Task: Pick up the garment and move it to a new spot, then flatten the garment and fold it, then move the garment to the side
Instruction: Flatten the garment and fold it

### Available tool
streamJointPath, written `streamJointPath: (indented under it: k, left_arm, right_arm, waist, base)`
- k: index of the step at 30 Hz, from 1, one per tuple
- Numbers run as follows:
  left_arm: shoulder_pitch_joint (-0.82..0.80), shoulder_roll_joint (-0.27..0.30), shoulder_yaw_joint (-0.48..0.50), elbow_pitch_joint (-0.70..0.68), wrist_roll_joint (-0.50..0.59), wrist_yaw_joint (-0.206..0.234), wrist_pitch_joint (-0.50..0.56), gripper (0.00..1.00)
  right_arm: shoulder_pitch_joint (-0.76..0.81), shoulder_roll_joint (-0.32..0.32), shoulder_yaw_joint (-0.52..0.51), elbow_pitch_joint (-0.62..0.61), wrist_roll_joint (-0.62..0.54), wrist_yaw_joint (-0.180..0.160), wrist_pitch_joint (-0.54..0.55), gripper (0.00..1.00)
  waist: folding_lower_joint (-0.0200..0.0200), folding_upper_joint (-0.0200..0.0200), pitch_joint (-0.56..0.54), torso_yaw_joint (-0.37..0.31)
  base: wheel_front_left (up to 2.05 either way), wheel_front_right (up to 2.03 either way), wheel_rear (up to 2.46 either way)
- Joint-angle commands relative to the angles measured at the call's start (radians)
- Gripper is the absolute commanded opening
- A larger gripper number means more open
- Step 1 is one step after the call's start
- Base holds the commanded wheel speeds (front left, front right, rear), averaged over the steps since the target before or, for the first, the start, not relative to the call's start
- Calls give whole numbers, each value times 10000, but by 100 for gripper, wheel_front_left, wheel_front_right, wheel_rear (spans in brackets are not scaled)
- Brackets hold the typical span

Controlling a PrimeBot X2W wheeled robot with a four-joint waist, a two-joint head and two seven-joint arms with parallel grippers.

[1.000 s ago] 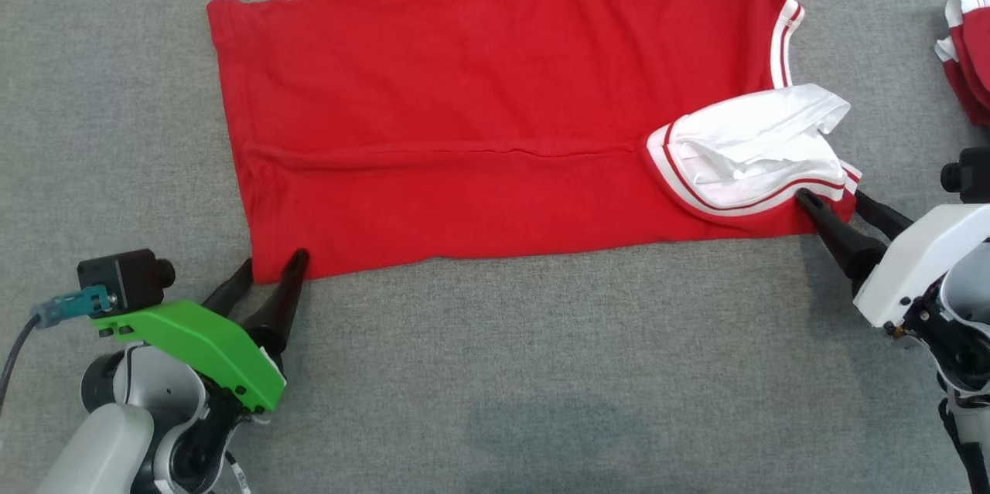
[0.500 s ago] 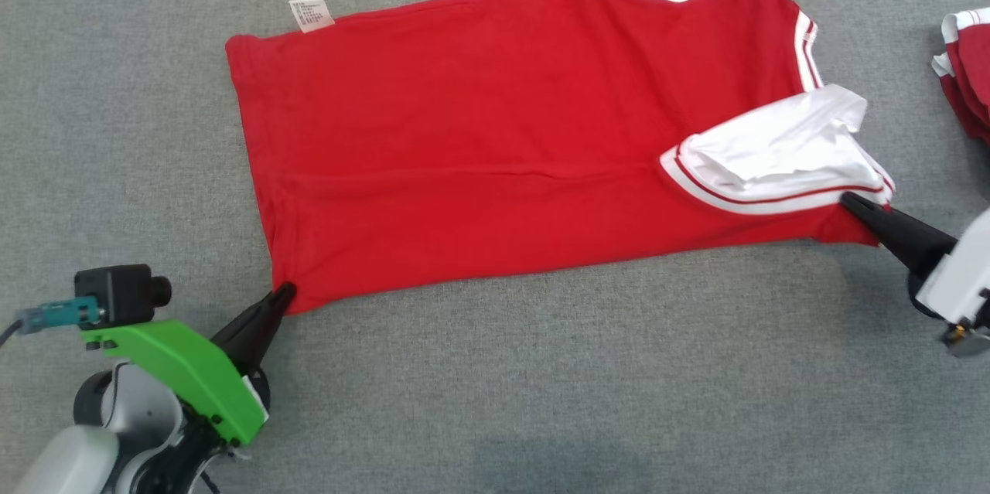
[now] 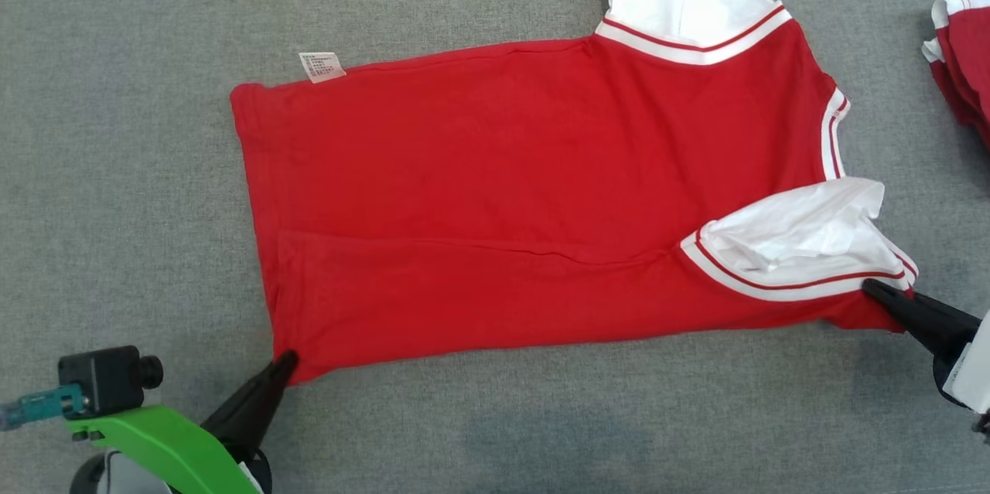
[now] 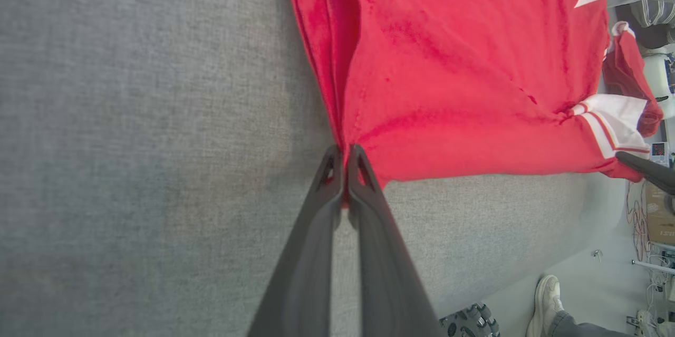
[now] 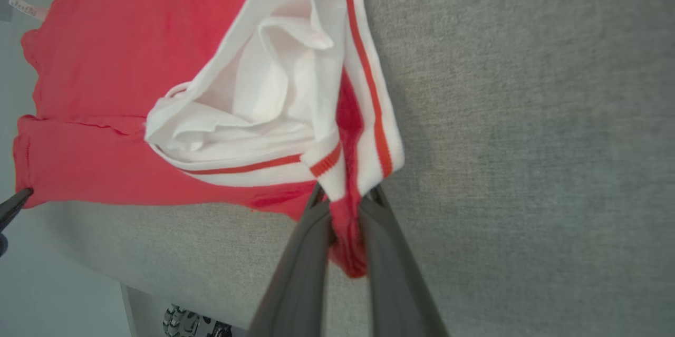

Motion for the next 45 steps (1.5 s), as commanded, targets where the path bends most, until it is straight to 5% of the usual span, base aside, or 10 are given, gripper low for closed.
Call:
streamJointPath:
  k: [1,2,3,5,18,36,37,38,39,45]
  left_arm:
    - [99,-123,-12,52,-73,57,-53,0]
    - [88,-237,-65,172,-106,73,-108,0]
    - [50,-269,-121,334,-9,93,-168,33]
    - [-107,-420,-249,609,85,58,-193,100]
    - [-3663,1010,-30,510,1876,164,800,100]
    - [-9289,-1204,-2780,4906,2636,-1421,3387,100]
    - [-9302,-1214,-2847,4996,2609,-1482,3453,67]
    - [-9323,-1213,-2873,5074,2622,-1522,3450,18]
    - [-9344,-1199,-2911,5133,2645,-1584,3440,0]
    - [-9268,-1169,-2923,5311,2581,-1836,3241,0]
  right_arm:
    - [55,70,-13,-4,-65,3,-112,21]
    - [-5,239,46,92,-126,3,-257,43]
    - [-41,300,178,136,-222,3,-369,100]
    - [-137,239,388,204,-455,3,-578,100]
    - [-5119,-692,1554,111,-2416,5,-1202,100]
    - [-11003,766,3305,6615,-5813,3,-1452,100]
    - [-10995,765,3345,6706,-5760,5,-1555,29]
    - [-11026,758,3366,6787,-5684,3,-1614,0]
    - [-11090,723,3387,6818,-5593,5,-1708,0]
    - [-11182,553,3332,6641,-4866,3,-2249,0]
  waist:
    - [0,72,25,-8]
    - [0,72,26,2]
    - [0,72,29,7]
    - [0,72,53,24]
    - [0,72,1623,317]
    - [0,72,2710,1422]
    - [0,72,2685,1430]
    - [0,72,2661,1427]
    - [0,72,2643,1411]
    - [0,72,2408,1182]
  base:
    - [0,0,0]
    - [0,0,0]
    - [0,0,0]
    - [0,0,0]
    - [0,0,0]
    - [0,0,0]
    - [0,0,0]
    - [0,0,0]
    - [0,0,0]
    - [0,0,0]
